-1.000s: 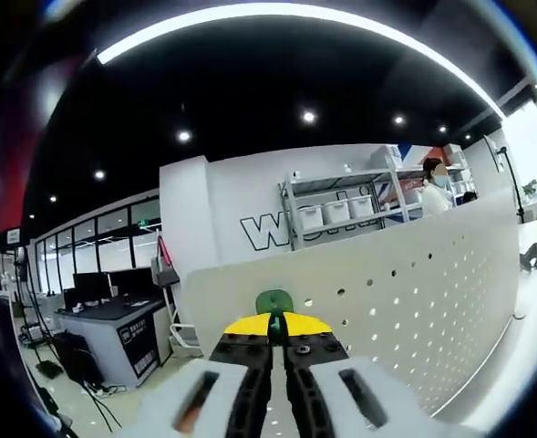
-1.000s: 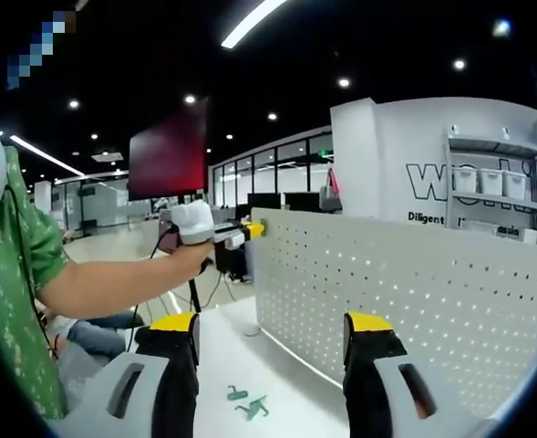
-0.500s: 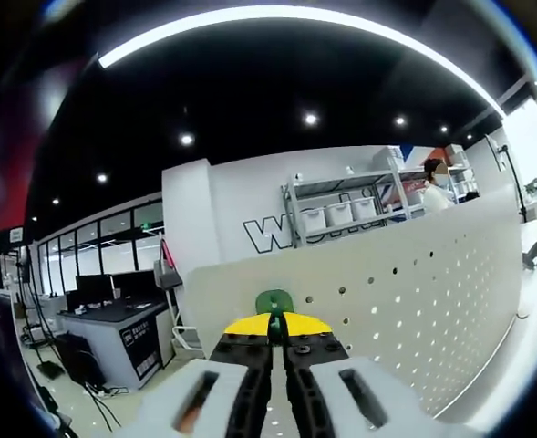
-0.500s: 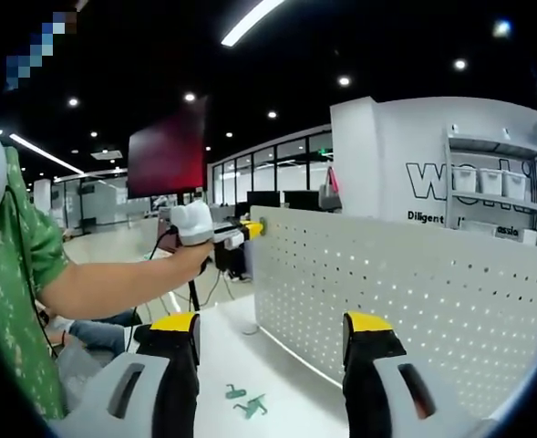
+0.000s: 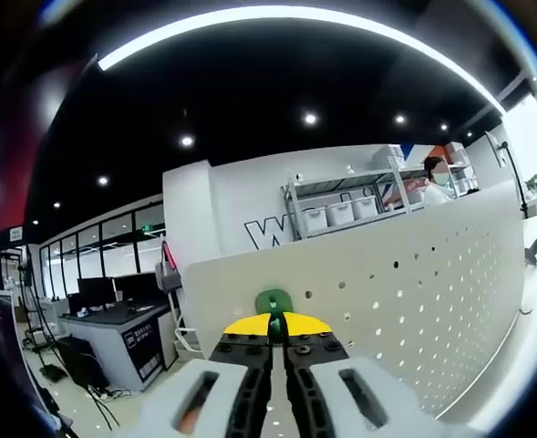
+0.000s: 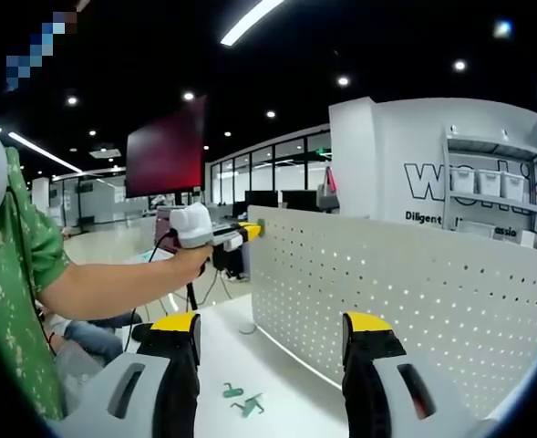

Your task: Insert the hook assembly into the mounting plate slot until the hook locks in place.

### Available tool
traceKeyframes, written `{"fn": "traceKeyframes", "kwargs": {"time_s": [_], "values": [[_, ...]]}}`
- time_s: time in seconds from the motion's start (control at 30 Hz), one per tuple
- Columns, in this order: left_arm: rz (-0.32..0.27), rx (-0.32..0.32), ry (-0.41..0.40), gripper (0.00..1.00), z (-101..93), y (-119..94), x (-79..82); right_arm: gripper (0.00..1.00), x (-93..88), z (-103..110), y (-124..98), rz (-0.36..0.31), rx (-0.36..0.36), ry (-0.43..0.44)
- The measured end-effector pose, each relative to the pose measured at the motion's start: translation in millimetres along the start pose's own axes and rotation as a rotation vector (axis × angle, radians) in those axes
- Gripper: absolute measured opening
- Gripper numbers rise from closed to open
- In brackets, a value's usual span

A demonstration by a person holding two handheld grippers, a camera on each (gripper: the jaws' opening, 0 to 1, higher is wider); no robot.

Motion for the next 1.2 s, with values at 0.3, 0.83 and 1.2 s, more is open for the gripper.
{"fn": "traceKeyframes", "kwargs": {"time_s": [0.3, 0.83, 1.2], "values": [[0.001, -0.006, 0.057, 0.03, -1.3, -0.1, -0.2, 0.64, -0.7, 1.2, 1.9, 0.003, 0.008, 0.003], [-0.014, 0.000, 0.049, 0.03, -2.0, -0.7, -5.0, 0.63, -2.9, -1.1, 1.0, 0.012, 0.002, 0.005], [-0.011, 0.003, 0.035, 0.04, -0.9, -0.2, -4.3, 0.63, -2.8, -1.4, 1.2, 0.013, 0.003, 0.002]]}}
Point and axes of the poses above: the point that each gripper's makers call its tool centre point, and the gripper's own axes: y roughly forward along the fingers, z roughly to its left, x roughly out of its top, the point moved 1 cm from there along -y, roughly backward along the fingers, and after that the axes turned 10 degrees about -y, right-handed, at the moved point
